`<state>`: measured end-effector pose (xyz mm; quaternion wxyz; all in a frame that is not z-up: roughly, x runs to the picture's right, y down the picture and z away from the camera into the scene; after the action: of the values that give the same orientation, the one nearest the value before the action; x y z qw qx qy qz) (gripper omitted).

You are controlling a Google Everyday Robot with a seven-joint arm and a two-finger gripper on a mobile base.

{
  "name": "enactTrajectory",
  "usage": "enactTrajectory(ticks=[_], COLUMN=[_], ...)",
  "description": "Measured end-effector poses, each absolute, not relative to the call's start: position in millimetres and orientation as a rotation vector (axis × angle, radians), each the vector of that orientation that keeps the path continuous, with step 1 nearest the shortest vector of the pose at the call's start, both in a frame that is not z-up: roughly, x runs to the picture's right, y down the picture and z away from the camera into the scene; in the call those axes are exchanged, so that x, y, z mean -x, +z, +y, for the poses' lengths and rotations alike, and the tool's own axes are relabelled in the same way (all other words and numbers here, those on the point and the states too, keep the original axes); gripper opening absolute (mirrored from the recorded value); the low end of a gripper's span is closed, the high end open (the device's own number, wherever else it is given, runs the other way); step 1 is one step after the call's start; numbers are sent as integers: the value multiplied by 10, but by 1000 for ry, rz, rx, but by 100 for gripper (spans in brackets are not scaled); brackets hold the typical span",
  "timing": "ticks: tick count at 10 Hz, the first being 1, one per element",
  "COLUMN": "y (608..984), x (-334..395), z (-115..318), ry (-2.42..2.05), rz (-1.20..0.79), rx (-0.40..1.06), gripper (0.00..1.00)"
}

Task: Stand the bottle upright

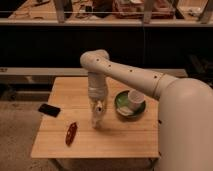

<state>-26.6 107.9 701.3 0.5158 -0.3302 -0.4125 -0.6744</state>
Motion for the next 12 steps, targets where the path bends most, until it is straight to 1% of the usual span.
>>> enactTrajectory(ticks=[7,8,9,10,11,12], y=[7016,7024,7034,7040,7043,7045], x=[258,243,236,246,258,262], z=[1079,1074,1070,1070,1071,1076], ry=[-1620,-1625,-1634,-1647,-1654,-1659], rz=[-989,-979,-970,-961,-957,-954], rx=[794,798,802,807,809,812], gripper=[40,38,33,34,40,48])
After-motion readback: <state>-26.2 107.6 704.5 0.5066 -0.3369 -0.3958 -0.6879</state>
